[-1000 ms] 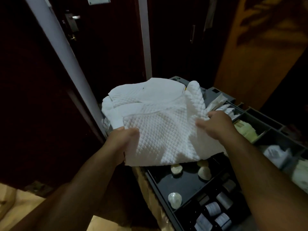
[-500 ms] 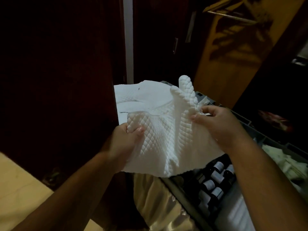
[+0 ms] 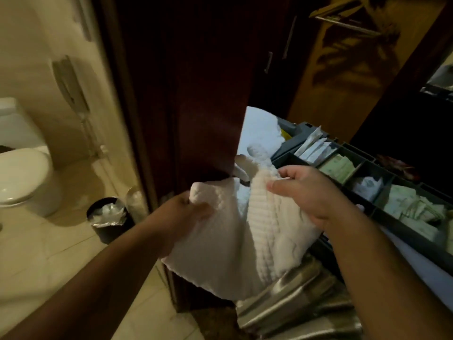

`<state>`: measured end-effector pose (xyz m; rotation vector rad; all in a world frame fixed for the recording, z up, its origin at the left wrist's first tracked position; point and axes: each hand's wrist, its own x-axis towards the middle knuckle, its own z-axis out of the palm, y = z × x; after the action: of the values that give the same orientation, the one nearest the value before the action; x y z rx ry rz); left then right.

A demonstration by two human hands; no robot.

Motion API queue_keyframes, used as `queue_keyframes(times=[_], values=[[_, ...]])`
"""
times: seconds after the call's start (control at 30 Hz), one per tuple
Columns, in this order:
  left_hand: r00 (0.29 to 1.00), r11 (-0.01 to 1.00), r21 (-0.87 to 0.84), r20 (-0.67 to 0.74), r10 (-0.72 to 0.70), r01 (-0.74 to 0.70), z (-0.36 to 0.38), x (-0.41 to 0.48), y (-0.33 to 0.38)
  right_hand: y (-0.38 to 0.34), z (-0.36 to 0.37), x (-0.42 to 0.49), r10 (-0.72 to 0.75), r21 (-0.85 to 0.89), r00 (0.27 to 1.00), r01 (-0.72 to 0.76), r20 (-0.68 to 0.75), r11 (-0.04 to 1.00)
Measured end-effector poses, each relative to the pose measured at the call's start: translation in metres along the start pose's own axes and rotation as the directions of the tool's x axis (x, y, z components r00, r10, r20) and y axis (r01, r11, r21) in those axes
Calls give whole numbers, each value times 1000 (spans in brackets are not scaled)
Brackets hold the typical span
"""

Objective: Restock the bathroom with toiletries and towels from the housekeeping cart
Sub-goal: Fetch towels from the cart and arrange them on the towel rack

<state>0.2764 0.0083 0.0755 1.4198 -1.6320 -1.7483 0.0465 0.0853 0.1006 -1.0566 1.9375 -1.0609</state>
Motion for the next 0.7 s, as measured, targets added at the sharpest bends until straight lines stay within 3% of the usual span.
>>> queue_keyframes(times=[0.13, 0.33, 0.53, 0.7], values=[[998, 1000, -6, -60, -10, 10, -60, -27, -32, -15, 59, -20, -10, -34, 992, 15, 128, 999], [950, 994, -93, -300, -84, 59, -154, -89, -83, -54, 168, -49, -96, -63, 951, 119, 293, 991], [876, 982, -184, -480, -54, -40, -235, -142, -132, -102, 262, -66, -201, -173, 879, 300, 433, 938], [833, 894, -448, -486, -265, 23, -277, -166, -177, -133, 317, -68, -333, -280, 857, 456, 393, 845]])
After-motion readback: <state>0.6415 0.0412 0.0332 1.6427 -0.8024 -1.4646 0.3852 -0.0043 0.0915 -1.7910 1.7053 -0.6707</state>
